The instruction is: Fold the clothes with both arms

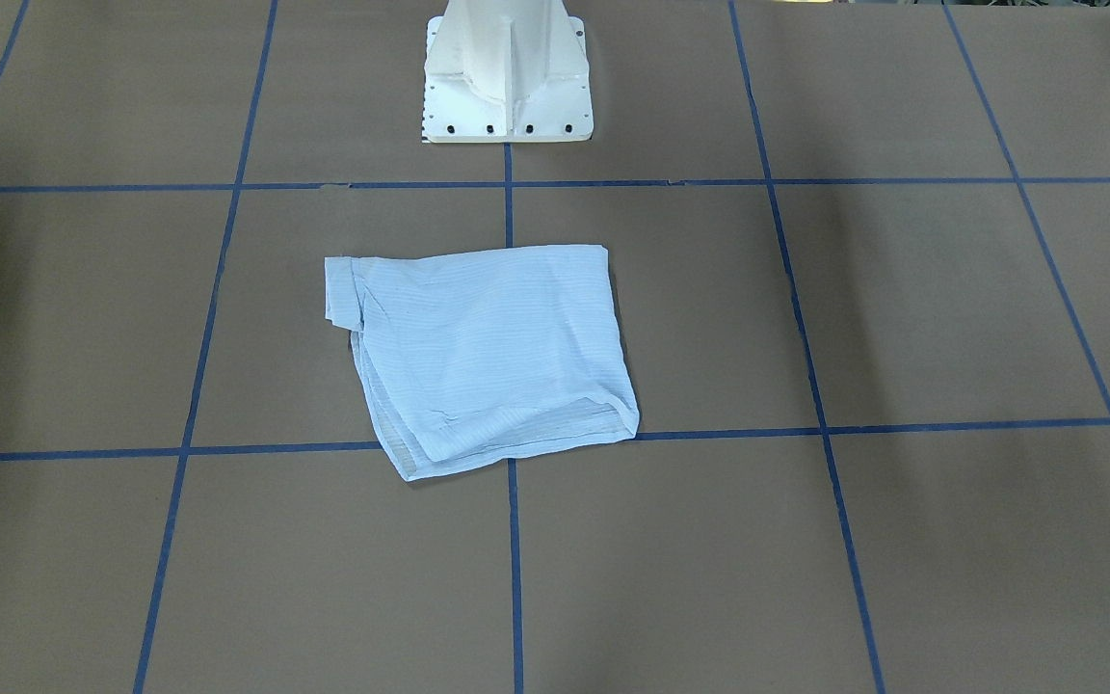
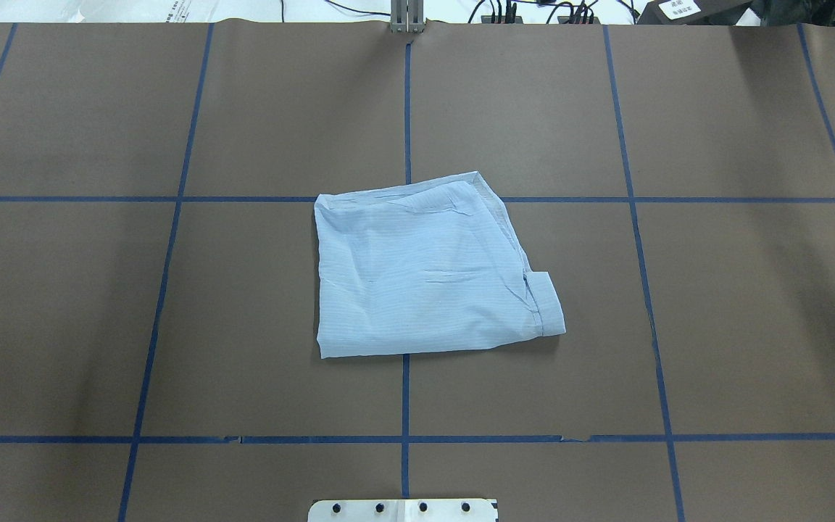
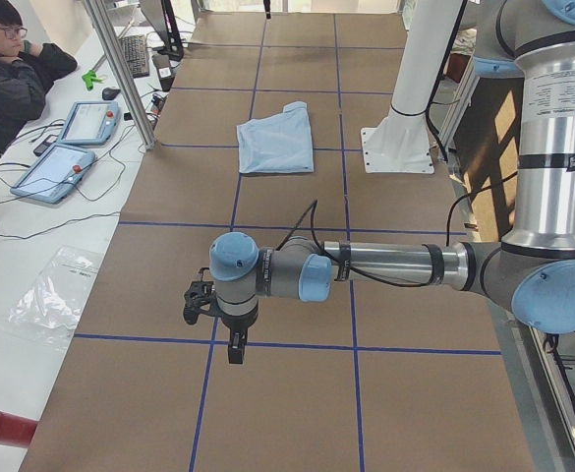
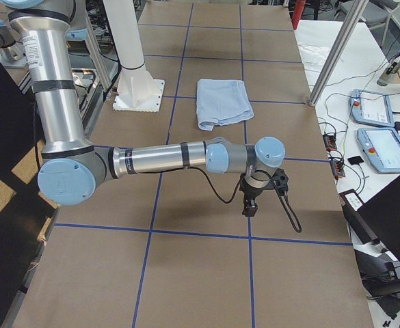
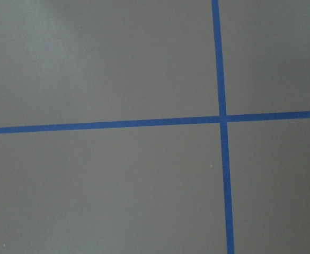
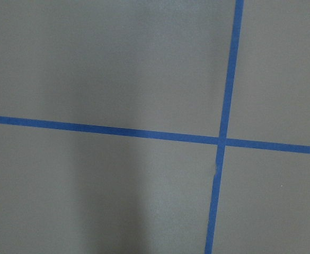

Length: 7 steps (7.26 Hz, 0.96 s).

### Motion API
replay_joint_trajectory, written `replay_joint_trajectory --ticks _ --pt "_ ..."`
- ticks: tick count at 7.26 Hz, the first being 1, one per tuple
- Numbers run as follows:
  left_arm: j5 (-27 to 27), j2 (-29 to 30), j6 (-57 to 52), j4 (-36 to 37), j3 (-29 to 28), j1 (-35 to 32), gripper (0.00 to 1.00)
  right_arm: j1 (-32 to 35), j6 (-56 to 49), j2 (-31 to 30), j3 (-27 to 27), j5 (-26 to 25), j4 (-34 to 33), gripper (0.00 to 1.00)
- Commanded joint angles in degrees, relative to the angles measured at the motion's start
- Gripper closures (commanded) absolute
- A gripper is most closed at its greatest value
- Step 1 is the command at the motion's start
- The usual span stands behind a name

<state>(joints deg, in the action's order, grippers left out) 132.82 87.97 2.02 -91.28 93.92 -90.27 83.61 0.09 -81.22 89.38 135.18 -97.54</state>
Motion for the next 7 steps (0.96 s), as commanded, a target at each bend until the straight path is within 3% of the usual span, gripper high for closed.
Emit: replay_joint_trajectory --ticks 1,5,7 --pt "5.8 -0.2 1.9 2.3 2.1 0.1 0.00 1.0 0.1 -0.3 0.0 0.0 0.0 0.00" --pt "5.3 -0.5 1.7 1.9 2.9 0.0 0.00 4.1 -0.6 -3.8 0.5 0.1 0.3 0.00" --pt "5.1 -0.4 1.7 1.9 3.1 0.0 0.00 7.1 -0.8 -8.7 0.6 1.9 8.0 0.00"
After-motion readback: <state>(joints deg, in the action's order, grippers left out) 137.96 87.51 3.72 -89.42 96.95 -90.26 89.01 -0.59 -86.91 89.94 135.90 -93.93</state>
